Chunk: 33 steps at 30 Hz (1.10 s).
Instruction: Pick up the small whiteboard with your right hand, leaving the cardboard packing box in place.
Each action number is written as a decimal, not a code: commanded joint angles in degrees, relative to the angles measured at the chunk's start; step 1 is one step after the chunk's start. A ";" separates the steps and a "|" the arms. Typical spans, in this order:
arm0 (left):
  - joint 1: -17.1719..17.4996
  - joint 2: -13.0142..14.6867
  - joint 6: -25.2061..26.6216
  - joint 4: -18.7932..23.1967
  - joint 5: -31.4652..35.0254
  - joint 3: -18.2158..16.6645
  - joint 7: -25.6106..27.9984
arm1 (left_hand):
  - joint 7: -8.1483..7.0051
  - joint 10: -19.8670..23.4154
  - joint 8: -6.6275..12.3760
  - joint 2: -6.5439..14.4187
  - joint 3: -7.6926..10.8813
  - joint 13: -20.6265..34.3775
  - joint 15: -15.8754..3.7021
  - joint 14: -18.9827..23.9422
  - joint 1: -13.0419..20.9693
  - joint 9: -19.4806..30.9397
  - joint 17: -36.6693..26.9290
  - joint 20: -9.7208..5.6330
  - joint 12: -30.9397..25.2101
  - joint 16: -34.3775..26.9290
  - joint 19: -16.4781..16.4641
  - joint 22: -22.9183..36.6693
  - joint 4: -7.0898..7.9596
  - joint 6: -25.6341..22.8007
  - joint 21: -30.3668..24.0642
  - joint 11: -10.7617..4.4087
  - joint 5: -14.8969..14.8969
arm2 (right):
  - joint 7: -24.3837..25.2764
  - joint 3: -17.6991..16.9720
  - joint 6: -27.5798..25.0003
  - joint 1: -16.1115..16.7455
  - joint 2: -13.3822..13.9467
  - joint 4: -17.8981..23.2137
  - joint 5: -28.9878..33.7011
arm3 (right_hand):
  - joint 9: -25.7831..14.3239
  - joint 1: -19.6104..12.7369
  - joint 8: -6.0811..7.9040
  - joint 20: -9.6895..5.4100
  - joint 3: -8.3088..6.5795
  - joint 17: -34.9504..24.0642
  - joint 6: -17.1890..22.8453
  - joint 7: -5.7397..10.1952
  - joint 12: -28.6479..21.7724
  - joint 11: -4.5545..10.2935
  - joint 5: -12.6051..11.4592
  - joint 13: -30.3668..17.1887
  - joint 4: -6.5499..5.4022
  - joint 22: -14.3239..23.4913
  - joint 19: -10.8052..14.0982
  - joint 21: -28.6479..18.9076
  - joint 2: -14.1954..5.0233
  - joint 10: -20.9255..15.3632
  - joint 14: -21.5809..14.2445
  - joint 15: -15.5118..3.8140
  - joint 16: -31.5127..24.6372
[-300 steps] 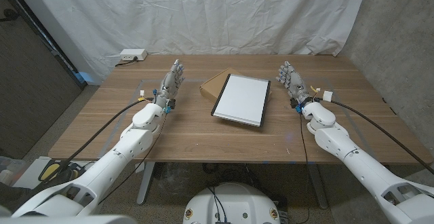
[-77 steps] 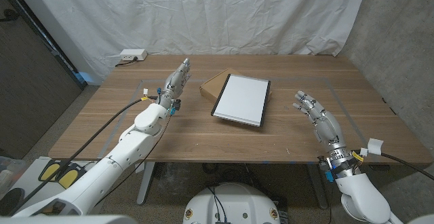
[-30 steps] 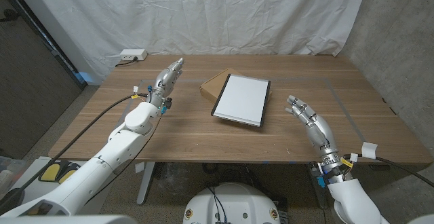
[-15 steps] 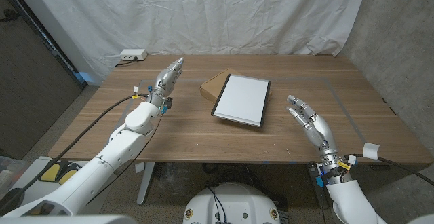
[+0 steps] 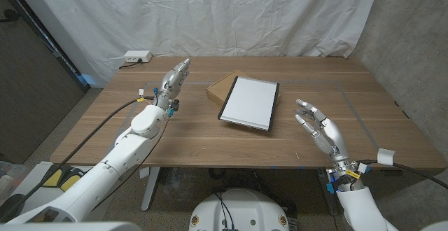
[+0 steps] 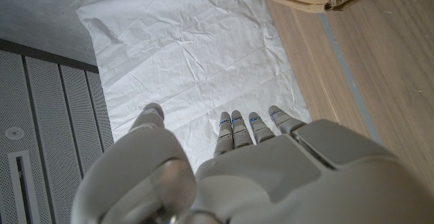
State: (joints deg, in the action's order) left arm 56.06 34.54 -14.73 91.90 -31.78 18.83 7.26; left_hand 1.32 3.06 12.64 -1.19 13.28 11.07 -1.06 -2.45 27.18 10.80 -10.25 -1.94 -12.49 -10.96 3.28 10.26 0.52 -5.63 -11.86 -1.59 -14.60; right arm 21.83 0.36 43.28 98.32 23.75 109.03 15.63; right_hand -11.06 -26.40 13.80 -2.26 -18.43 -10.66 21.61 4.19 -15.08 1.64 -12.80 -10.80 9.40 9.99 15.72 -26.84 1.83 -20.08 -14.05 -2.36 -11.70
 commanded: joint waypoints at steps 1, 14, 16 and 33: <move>0.59 -1.64 0.61 2.54 0.23 0.28 2.81 | -0.03 0.06 -0.01 0.03 -0.12 0.06 -0.32 0.09 0.47 0.27 -0.23 -1.91 0.08 0.06 0.27 0.27 -0.25 0.21 -0.05 -0.10 0.13 | 2.53 -3.02 1.83 -0.42 0.26 -1.47 4.46 | -0.23 -0.79 0.25 -4.49 -0.08 -0.11 0.80 0.13 -0.51 0.24 -0.45 -0.23 0.38 0.24 0.56 0.33 0.10 -0.80 -0.62 -2.30 -0.27; -1.58 -0.43 3.23 1.88 -1.08 0.61 0.15 | 0.03 0.12 -0.10 0.15 -0.20 0.03 -0.20 0.20 0.49 0.27 -0.26 -1.85 0.15 0.04 0.15 0.28 -0.22 0.11 -0.08 -0.05 0.26 | 7.75 -4.94 -1.46 1.76 -3.05 1.21 14.49 | -0.31 -2.07 -0.19 -4.83 -0.28 -0.20 0.47 1.28 -0.56 0.61 -1.17 -0.29 0.30 0.29 1.36 0.61 0.72 -1.34 -1.74 -2.71 -0.47; -1.28 -0.22 2.81 1.52 -2.37 0.35 -1.41 | 0.03 0.09 -0.11 0.17 -0.22 0.02 -0.21 0.22 0.49 0.27 -0.26 -1.84 0.18 0.04 0.15 0.28 -0.21 0.09 -0.08 -0.06 0.27 | 9.02 -4.30 -1.74 1.93 -3.43 1.40 15.58 | -0.32 -2.19 -0.31 -4.91 -0.30 -0.23 0.26 1.44 -0.52 0.59 -1.26 -0.30 0.26 0.30 1.58 0.60 0.78 -1.29 -2.03 -2.85 -0.56; 1.07 1.77 1.02 1.43 -3.96 -1.50 -3.19 | 0.40 -0.12 -0.33 0.32 -0.35 -0.04 -0.16 0.44 0.51 0.25 -0.28 -1.40 0.38 0.00 0.41 0.30 -0.17 0.20 0.02 0.22 0.45 | 19.09 -0.62 -9.54 4.42 -1.37 5.64 28.16 | -0.54 -3.26 -1.53 -5.53 -0.54 -0.92 -2.17 1.78 0.01 1.93 -2.45 -0.43 -0.60 0.54 5.78 0.15 1.06 -0.89 -8.56 -5.19 -2.51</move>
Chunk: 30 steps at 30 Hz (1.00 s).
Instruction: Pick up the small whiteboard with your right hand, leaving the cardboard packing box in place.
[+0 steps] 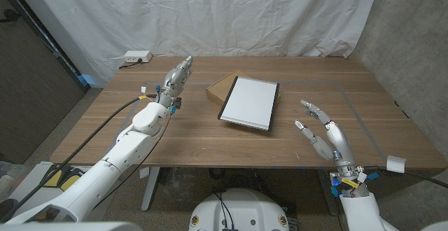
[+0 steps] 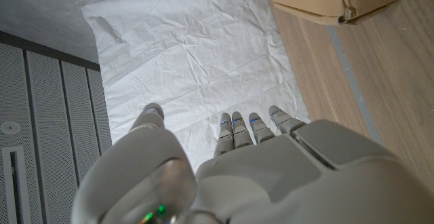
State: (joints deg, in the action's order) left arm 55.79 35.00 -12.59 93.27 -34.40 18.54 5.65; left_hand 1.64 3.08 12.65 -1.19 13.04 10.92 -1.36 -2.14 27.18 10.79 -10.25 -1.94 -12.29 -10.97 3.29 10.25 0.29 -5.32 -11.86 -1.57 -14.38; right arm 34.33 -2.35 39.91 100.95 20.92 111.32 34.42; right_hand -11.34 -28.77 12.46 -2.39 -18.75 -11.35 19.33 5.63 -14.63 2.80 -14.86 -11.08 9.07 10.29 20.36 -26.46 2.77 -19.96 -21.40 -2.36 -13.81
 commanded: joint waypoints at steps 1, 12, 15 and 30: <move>1.37 1.33 -1.15 0.07 -1.30 -1.23 -1.54 | 0.08 -0.13 -0.34 0.32 -0.11 0.11 0.13 0.13 0.51 0.26 -0.28 -1.38 0.18 0.01 0.41 0.32 0.06 -0.11 0.02 0.18 0.23 | 7.21 2.40 -7.13 1.96 1.67 3.74 10.18 | -0.27 -0.96 -0.05 -5.42 -0.22 -0.26 0.48 0.53 -0.56 0.82 -0.46 -0.16 -0.27 0.24 1.22 -0.18 0.20 -1.36 -1.24 -5.26 -0.35; 2.26 2.35 -2.70 -0.07 -2.03 -2.29 -3.14 | 0.07 -0.12 -0.44 0.43 -0.20 0.07 0.16 0.17 0.52 0.25 -0.30 -1.26 0.25 0.03 0.53 0.33 0.09 -0.12 0.06 0.15 0.33 | 13.77 7.01 -17.77 3.39 5.55 7.00 17.28 | -0.32 -1.84 0.06 -5.64 -0.45 -0.48 0.90 0.81 -1.08 1.85 -0.96 -0.38 -0.12 0.27 1.31 0.20 0.43 -2.68 -0.93 -4.90 -0.01; 2.22 2.52 -3.02 -0.33 -2.25 -2.46 -3.73 | 0.04 -0.10 -0.45 0.46 -0.21 0.06 0.17 0.16 0.51 0.25 -0.30 -1.26 0.25 0.04 0.51 0.33 0.10 -0.16 0.05 0.11 0.36 | 15.27 8.79 -21.24 3.43 6.91 7.67 19.42 | -0.36 -2.59 0.23 -5.37 -0.67 -0.72 1.38 1.13 -1.08 1.83 -1.34 -0.66 0.00 0.28 -0.01 0.97 0.51 -2.42 0.69 -4.46 0.68; 1.72 3.18 -3.39 -1.71 -3.01 -2.71 -5.77 | 0.14 -0.12 -0.52 0.56 -0.31 0.04 0.30 0.12 0.50 0.24 -0.31 -1.08 0.32 0.07 0.52 0.35 0.14 -0.24 0.04 0.17 0.47 | 20.11 18.33 -35.23 -0.25 14.53 7.68 23.31 | -0.47 -3.68 0.42 -4.79 -0.88 -1.19 2.10 1.88 -0.54 1.70 -2.22 -1.20 -0.07 0.33 -2.57 2.59 0.86 -0.34 4.05 -3.89 1.88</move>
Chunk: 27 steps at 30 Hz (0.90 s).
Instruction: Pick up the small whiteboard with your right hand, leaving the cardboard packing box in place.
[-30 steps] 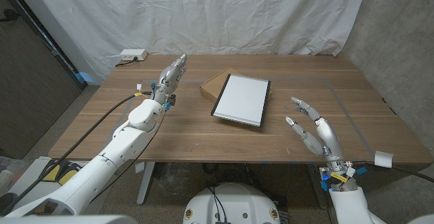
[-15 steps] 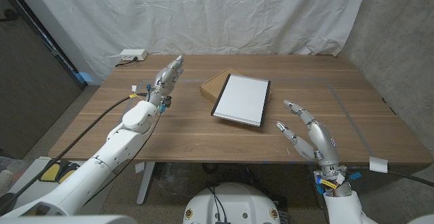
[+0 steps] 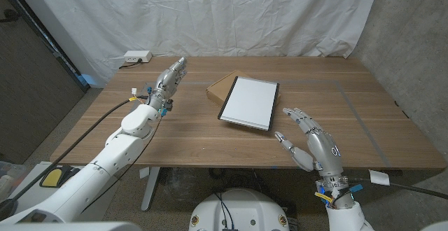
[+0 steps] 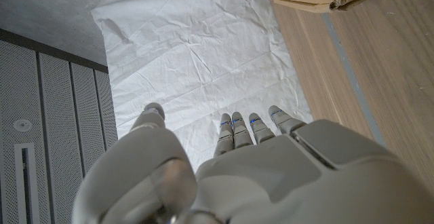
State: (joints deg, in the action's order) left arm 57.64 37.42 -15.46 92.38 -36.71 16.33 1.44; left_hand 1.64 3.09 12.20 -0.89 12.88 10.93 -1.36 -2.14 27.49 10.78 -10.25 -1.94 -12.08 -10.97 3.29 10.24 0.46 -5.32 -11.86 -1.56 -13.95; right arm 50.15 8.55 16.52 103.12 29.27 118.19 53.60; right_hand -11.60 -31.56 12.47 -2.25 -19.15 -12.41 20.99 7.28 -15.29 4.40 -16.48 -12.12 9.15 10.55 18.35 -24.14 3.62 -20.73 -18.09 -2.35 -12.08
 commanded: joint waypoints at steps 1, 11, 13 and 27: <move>-0.02 0.78 -0.61 -0.79 -0.74 -0.62 -1.44 | 0.13 -0.15 -0.08 0.27 -0.17 0.03 0.33 0.10 0.20 0.24 -0.32 -1.08 0.13 0.08 0.52 0.36 -0.02 -0.24 0.04 0.14 0.05 | 4.39 7.97 -12.72 -2.65 6.60 0.91 4.24 | -0.21 -0.94 0.42 -4.92 -0.49 -0.16 0.44 0.26 0.17 0.20 -0.65 -0.18 -0.16 0.07 -0.68 0.35 0.01 0.61 0.79 -3.88 0.16; -0.09 0.92 -1.03 -0.80 -0.91 -0.88 -1.88 | 0.13 -0.14 -0.12 0.33 -0.23 0.01 0.37 0.14 0.21 0.24 -0.32 -1.00 0.16 0.08 0.53 0.36 -0.01 -0.29 0.03 0.22 0.11 | 5.25 12.61 -18.25 -5.36 10.84 1.00 3.73 | -0.32 -1.52 -0.02 -4.04 -0.56 -0.48 -0.50 0.67 0.32 0.19 -1.39 -0.57 -0.37 0.13 -2.92 1.72 0.22 1.75 3.40 -2.75 0.82; -0.09 0.85 -1.27 -0.97 -0.85 -0.86 -1.97 | 0.12 -0.13 -0.14 0.33 -0.24 0.01 0.37 0.13 0.21 0.24 -0.32 -0.97 0.16 0.09 0.56 0.36 -0.01 -0.28 0.04 0.19 0.12 | 5.30 13.23 -19.21 -5.70 11.60 1.25 3.58 | -0.35 -1.61 -0.39 -4.06 -0.55 -0.54 -1.45 0.70 0.06 -0.03 -1.57 -0.65 -0.44 0.14 -2.94 1.87 0.28 1.31 3.51 -2.67 0.73; 1.03 0.75 -1.88 -0.68 -1.15 -1.20 -1.67 | 0.07 -0.08 -0.23 0.40 -0.35 0.00 0.35 0.11 0.22 0.23 -0.33 -0.82 0.18 0.11 0.64 0.38 0.01 -0.27 0.05 0.14 0.21 | 3.70 17.11 -25.36 -7.86 15.77 1.82 3.36 | -0.44 -2.82 -0.96 -4.25 -0.82 -0.52 -3.61 1.10 0.34 0.20 -2.37 -0.83 -0.21 0.15 -3.49 2.54 0.38 2.47 4.67 -2.77 0.94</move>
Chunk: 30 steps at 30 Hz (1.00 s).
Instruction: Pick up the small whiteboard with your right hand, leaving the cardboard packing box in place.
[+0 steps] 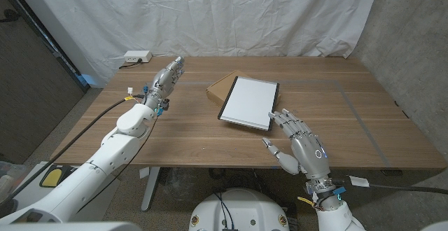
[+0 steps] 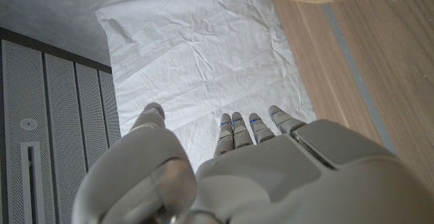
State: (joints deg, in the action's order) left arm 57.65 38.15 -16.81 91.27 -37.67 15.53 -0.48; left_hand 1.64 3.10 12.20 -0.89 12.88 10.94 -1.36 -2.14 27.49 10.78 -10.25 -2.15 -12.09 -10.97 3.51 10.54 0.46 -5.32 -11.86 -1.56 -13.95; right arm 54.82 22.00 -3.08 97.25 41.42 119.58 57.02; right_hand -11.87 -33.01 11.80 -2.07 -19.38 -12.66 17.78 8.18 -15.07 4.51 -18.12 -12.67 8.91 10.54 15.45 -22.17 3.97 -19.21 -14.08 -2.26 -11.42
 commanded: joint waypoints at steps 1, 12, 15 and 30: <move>1.13 0.06 -0.56 0.55 -0.18 -0.45 0.30 | 0.09 -0.09 -0.22 0.41 -0.36 -0.01 0.33 0.09 0.23 0.23 -0.33 -0.63 0.20 0.12 0.39 0.08 0.01 -0.29 0.04 0.16 0.22 | -1.07 3.90 -6.17 -2.12 3.77 0.44 -0.09 | -0.19 -1.59 -0.35 -4.44 -0.61 -0.26 -0.68 0.18 0.19 0.12 -0.85 -0.31 0.08 0.17 -0.84 0.73 0.07 1.20 0.88 -2.79 0.32; 2.94 0.59 -0.77 2.18 0.11 -1.15 1.51 | 0.09 -0.06 -0.28 0.45 -0.44 -0.01 0.37 0.08 0.23 0.23 -0.33 -0.57 0.21 0.13 0.46 0.09 0.02 -0.29 0.05 0.13 0.29 | -1.64 6.69 -9.43 -4.80 5.05 -0.93 0.03 | -0.31 -2.97 -0.19 -4.41 -0.86 -0.28 -1.04 0.62 0.47 0.35 -1.61 -0.45 0.40 0.19 -1.34 1.22 0.22 2.32 1.65 -2.70 0.36; 3.32 0.67 -0.95 2.51 0.05 -1.42 1.66 | 0.06 -0.03 -0.29 0.46 -0.46 -0.01 0.35 0.11 0.23 0.23 -0.33 -0.57 0.21 0.12 0.46 0.09 0.02 -0.29 0.05 0.11 0.30 | -1.48 7.74 -10.31 -5.80 5.04 -2.07 0.40 | -0.37 -3.58 -0.05 -4.43 -1.03 -0.30 -0.96 0.92 0.41 0.57 -1.90 -0.50 0.50 0.20 -1.35 1.33 0.11 2.33 1.66 -2.71 0.27; 4.87 1.03 -1.37 4.16 0.33 -2.24 2.45 | 0.11 -0.07 -0.31 0.52 -0.56 -0.02 0.44 0.12 0.26 0.23 -0.33 -0.56 0.26 0.12 0.49 0.10 0.03 -0.38 0.04 0.07 0.37 | -1.44 10.49 -12.39 -8.12 6.98 -3.91 -0.57 | -0.55 -5.17 0.11 -4.45 -1.39 -0.38 -1.24 1.52 0.71 0.64 -2.80 -0.65 0.53 0.26 -1.53 1.72 -0.07 3.65 2.10 -2.63 0.17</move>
State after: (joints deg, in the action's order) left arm 61.52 39.01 -17.88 94.34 -37.56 13.78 1.47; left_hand 1.64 3.10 12.20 -0.89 12.41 10.94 -1.36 -2.14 27.48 10.78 -10.25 -2.15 -11.85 -10.97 3.51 10.53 0.47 -5.32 -11.86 -1.55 -13.95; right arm 53.05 30.46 -13.32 90.88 47.27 117.11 56.70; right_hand -12.13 -37.46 11.76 -2.06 -20.33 -12.94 16.67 9.56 -14.62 5.03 -20.57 -13.20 9.39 10.53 14.24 -20.74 3.61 -16.02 -12.39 -2.16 -11.20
